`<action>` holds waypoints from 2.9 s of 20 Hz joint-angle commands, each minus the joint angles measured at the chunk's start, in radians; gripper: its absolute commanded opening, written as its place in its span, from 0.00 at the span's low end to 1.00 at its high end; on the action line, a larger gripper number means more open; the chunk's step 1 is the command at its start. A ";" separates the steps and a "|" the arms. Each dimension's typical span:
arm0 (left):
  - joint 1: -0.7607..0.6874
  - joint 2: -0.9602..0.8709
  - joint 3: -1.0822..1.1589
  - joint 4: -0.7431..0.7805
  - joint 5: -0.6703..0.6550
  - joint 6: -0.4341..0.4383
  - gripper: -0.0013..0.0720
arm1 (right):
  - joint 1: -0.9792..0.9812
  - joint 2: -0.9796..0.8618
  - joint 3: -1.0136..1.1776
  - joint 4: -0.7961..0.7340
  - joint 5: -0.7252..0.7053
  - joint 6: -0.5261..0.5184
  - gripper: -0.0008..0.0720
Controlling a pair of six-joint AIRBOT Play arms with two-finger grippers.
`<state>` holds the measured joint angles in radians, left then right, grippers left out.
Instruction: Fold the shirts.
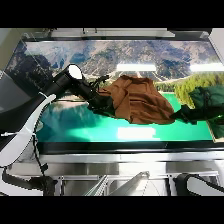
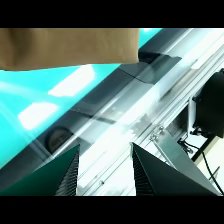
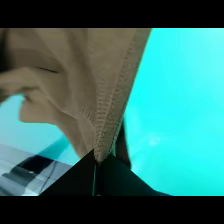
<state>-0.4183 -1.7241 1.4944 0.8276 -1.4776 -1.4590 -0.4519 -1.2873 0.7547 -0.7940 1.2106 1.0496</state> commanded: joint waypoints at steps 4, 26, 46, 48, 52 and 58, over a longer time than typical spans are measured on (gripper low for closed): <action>0.023 -0.002 0.106 0.018 0.282 -0.002 1.00 | 0.005 -0.016 -0.039 -0.003 -0.063 0.058 0.39; -0.158 -0.409 0.510 0.219 0.358 -0.252 0.52 | 0.005 -0.035 -0.039 0.032 -0.130 0.024 0.41; 0.296 0.554 -0.385 0.319 0.142 -0.199 0.05 | 0.005 -0.026 -0.039 0.424 0.011 -0.167 0.03; 0.346 0.638 -0.424 0.108 0.258 -0.092 0.05 | 0.004 0.018 -0.038 0.764 0.227 -0.307 0.03; 0.428 0.861 -0.241 -0.180 0.347 0.138 0.05 | -0.010 0.292 0.079 1.260 0.411 -0.429 0.03; 0.480 1.111 0.134 -0.063 0.573 0.187 0.05 | -0.010 0.757 0.475 0.875 -0.217 -0.526 0.03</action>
<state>0.0322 -0.7071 1.4994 0.7250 -1.0142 -1.3151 -0.4606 -0.7166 1.0725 0.2558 1.3022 0.5774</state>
